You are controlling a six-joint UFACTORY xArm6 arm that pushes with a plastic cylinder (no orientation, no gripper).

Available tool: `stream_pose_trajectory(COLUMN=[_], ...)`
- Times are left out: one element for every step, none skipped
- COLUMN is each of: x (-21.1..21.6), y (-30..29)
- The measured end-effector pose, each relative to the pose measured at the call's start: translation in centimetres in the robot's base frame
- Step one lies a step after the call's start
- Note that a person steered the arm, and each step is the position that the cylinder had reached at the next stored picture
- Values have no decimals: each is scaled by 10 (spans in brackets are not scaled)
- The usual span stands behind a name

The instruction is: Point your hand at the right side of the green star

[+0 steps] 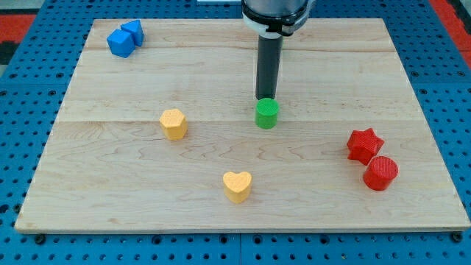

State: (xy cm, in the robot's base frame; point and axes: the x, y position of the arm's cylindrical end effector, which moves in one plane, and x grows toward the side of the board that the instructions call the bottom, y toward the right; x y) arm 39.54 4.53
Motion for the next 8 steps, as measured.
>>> stream_pose_trajectory(x=[0, -1, -2, -2, -2, -19, -26, -26], y=[0, 0, 1, 9, 6, 4, 6, 6])
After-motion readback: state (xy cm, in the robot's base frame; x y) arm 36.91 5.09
